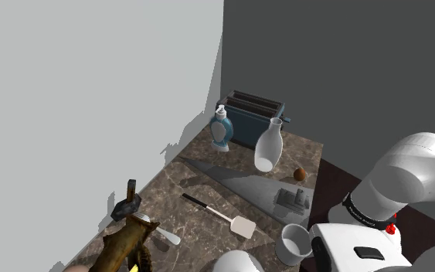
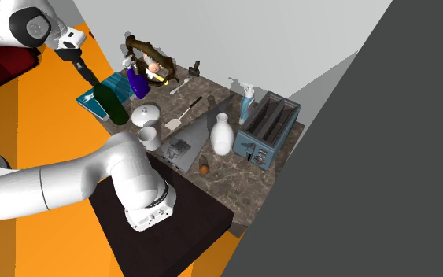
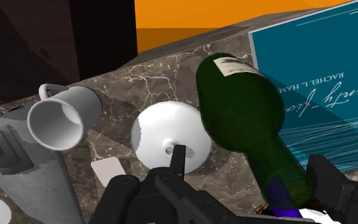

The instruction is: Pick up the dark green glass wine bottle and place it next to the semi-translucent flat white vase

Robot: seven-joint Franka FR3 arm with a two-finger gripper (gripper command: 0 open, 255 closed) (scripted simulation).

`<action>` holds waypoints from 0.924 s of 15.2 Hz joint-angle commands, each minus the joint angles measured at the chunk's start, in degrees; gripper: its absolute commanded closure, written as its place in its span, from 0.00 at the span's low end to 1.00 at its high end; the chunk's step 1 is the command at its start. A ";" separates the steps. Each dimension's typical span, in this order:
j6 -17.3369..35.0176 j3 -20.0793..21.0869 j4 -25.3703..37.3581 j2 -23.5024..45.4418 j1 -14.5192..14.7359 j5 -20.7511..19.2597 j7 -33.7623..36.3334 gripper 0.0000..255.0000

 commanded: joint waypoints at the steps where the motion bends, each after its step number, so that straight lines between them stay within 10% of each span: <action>1: 0.00 0.00 0.00 0.00 0.00 0.00 0.00 0.00; 14: -4.59 -3.90 5.55 2.49 -0.87 -3.50 1.34 0.00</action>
